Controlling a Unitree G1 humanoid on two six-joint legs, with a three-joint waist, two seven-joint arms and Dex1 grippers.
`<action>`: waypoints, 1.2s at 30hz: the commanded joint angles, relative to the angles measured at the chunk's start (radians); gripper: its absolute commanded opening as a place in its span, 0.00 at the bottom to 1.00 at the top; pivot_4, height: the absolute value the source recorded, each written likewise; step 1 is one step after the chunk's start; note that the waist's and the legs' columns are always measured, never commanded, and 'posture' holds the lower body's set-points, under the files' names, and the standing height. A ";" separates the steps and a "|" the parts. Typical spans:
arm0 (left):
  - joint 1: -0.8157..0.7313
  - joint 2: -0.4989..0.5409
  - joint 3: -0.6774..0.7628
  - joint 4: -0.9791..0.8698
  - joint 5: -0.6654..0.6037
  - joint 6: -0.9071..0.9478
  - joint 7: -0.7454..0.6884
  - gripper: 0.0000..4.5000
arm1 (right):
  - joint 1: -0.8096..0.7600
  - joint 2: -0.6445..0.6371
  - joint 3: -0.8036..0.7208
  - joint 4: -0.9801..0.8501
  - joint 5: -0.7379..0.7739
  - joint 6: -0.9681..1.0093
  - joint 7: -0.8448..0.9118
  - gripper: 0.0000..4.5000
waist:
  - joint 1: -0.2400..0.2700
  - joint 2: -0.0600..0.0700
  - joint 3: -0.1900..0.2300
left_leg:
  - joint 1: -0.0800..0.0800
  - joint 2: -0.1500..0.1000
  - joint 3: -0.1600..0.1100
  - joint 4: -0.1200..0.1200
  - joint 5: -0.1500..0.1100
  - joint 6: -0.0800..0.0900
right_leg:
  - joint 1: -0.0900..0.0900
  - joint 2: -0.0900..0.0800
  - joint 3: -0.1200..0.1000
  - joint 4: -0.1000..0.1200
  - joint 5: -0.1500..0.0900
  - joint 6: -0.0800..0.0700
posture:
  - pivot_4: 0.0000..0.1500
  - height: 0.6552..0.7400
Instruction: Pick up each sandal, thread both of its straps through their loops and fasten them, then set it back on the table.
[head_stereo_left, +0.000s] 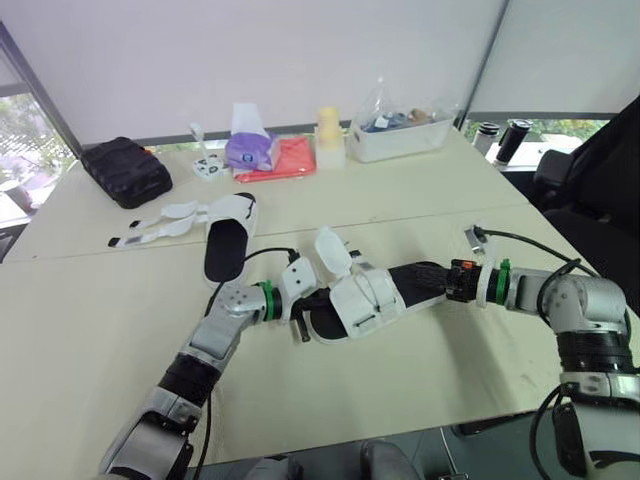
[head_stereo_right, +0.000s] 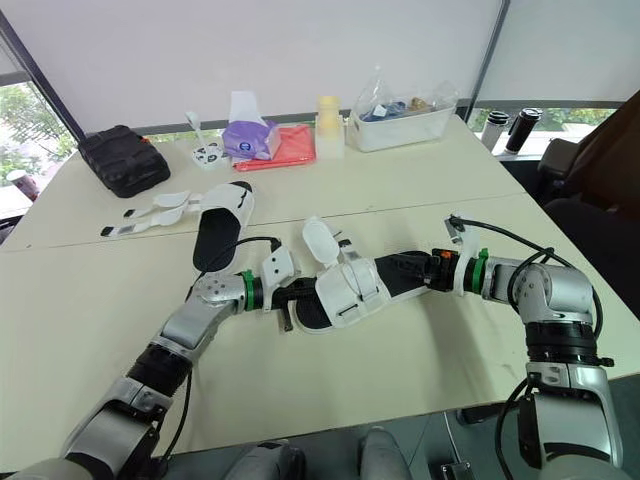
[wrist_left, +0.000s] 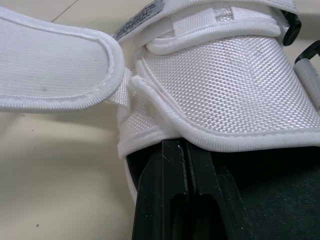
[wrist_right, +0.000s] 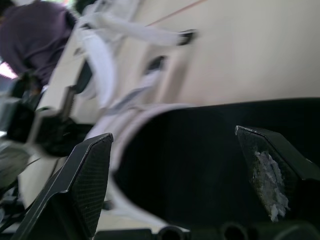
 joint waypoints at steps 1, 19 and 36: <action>-0.023 0.002 0.018 0.037 0.031 -0.039 0.021 0.00 | -0.053 -0.022 0.030 -0.040 0.007 -0.052 0.053 0.95 | 0.000 0.000 0.000 | 0.000 0.000 0.000 0.000 0.000 0.000 | 0.000 0.000 0.000 0.000 0.000 0.000 | 1.00 1.00; -0.029 -0.033 0.029 0.075 0.061 -0.114 0.048 0.00 | -0.424 0.183 0.274 0.553 -0.286 -0.425 0.211 0.95 | -0.001 0.000 0.000 | -0.001 -0.001 -0.001 0.000 0.003 -0.005 | -0.002 0.000 0.000 0.000 0.000 0.000 | 1.00 1.00; 0.013 -0.062 0.037 0.015 0.069 -0.074 0.073 0.00 | -0.736 0.364 0.012 1.076 -0.257 -0.286 0.114 0.95 | -0.003 0.000 0.000 | -0.002 -0.001 -0.001 0.000 0.003 -0.005 | -0.002 -0.001 0.000 0.001 0.000 0.000 | 1.00 1.00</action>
